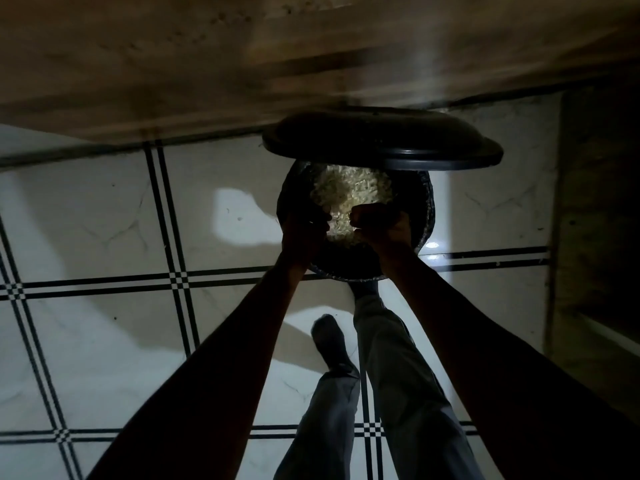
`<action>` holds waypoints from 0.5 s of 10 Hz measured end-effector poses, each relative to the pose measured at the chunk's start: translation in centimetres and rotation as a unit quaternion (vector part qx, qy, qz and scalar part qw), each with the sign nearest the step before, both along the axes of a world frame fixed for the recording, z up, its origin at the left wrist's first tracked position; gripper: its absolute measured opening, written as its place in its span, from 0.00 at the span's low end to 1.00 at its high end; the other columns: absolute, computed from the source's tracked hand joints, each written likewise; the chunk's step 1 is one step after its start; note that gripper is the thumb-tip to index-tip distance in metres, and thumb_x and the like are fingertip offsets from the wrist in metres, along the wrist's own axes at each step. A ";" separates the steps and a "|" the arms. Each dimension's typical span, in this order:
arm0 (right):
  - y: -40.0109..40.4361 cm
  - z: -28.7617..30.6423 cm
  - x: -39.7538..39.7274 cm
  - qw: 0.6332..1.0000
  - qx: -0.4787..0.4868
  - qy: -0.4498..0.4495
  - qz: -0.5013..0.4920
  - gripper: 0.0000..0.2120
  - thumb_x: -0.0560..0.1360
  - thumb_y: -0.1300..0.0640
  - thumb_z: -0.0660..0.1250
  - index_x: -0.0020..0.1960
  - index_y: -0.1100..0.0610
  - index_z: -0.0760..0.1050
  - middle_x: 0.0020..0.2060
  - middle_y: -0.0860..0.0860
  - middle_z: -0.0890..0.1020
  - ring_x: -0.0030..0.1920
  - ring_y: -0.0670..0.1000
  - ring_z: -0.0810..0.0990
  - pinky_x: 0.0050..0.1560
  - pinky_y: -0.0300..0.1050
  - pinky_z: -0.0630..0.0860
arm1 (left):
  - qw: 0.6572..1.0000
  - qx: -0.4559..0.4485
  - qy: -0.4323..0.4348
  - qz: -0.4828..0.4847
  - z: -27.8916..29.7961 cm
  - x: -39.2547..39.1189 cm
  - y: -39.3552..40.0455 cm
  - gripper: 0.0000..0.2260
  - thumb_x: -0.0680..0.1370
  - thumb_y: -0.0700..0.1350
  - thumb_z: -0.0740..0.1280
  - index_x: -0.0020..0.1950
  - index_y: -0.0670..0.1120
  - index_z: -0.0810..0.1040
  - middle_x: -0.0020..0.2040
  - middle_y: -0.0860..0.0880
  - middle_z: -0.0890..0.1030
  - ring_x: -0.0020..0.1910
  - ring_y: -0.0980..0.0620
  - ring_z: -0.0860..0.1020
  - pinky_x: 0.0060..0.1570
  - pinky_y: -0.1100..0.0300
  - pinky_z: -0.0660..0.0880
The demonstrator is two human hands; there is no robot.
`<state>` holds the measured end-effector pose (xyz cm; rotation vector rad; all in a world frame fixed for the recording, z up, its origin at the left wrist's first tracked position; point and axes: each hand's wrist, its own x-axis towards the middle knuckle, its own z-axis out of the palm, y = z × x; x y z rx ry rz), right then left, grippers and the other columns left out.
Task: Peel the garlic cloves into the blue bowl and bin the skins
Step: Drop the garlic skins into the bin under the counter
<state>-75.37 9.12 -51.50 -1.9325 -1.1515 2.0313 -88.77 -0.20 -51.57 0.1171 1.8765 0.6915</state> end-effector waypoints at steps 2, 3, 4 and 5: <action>-0.2 0.2 -0.6 0.997 0.059 0.033 -0.045 0.11 0.74 0.72 0.76 0.40 0.57 0.83 0.38 0.54 0.86 0.37 0.52 0.85 0.37 0.43 0.81 | 0.986 0.079 -0.129 0.069 -0.1 -0.5 0.0 0.16 0.85 0.44 0.62 0.66 0.33 0.74 0.45 0.50 0.86 0.42 0.55 0.86 0.46 0.62 0.81; -0.1 -0.1 -1.4 0.995 0.058 0.074 -0.024 0.07 0.80 0.72 0.66 0.50 0.65 0.81 0.40 0.52 0.87 0.40 0.48 0.87 0.42 0.41 0.82 | 0.970 0.070 -0.201 0.115 0.6 -0.4 1.3 0.30 0.81 0.57 0.62 0.71 0.33 0.71 0.54 0.42 0.81 0.52 0.47 0.82 0.52 0.56 0.79; -1.2 0.5 -1.5 0.984 0.037 0.081 0.153 0.15 0.82 0.64 0.64 0.68 0.67 0.75 0.56 0.61 0.83 0.54 0.52 0.86 0.49 0.39 0.81 | 0.956 0.033 -0.236 0.171 0.8 0.7 3.3 0.23 0.88 0.52 0.53 0.78 0.39 0.67 0.71 0.38 0.75 0.63 0.43 0.76 0.62 0.49 0.74; -0.8 -0.7 -0.6 0.941 0.110 -0.021 0.319 0.20 0.87 0.61 0.59 0.77 0.65 0.68 0.74 0.63 0.73 0.74 0.61 0.73 0.67 0.45 0.72 | 0.942 0.108 -0.227 0.223 1.5 1.6 3.6 0.24 0.87 0.51 0.58 0.80 0.41 0.65 0.78 0.40 0.69 0.66 0.51 0.79 0.62 0.56 0.76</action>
